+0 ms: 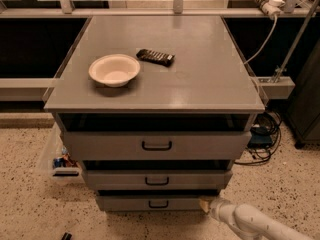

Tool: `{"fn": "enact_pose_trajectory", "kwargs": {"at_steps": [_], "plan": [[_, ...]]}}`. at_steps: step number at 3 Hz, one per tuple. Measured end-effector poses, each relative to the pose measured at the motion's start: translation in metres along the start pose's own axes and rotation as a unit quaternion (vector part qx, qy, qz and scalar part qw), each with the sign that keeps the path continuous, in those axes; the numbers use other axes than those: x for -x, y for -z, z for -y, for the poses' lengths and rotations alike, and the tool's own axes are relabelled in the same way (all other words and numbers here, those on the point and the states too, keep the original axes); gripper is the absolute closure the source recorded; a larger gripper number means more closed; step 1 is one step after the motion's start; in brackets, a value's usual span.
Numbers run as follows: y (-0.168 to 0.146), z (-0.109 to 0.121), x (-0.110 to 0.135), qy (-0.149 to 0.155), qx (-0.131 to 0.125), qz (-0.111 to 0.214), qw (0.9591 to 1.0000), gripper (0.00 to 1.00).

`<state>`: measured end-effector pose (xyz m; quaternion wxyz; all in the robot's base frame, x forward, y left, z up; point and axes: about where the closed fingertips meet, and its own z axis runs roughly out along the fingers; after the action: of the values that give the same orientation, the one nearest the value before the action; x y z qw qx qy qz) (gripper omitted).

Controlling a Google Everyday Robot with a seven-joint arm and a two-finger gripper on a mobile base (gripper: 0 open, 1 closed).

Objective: Open bottom drawer

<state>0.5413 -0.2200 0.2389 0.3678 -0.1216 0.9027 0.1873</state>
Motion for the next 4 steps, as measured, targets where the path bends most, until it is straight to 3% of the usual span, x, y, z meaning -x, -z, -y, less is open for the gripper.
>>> {"fn": "enact_pose_trajectory", "kwargs": {"at_steps": [2,4], "plan": [[-0.031,0.038,0.023,-0.025,-0.003,0.064,0.9976,1.00],[-0.041,0.042,0.020,-0.031,-0.008,0.058,0.9978,1.00]]}}
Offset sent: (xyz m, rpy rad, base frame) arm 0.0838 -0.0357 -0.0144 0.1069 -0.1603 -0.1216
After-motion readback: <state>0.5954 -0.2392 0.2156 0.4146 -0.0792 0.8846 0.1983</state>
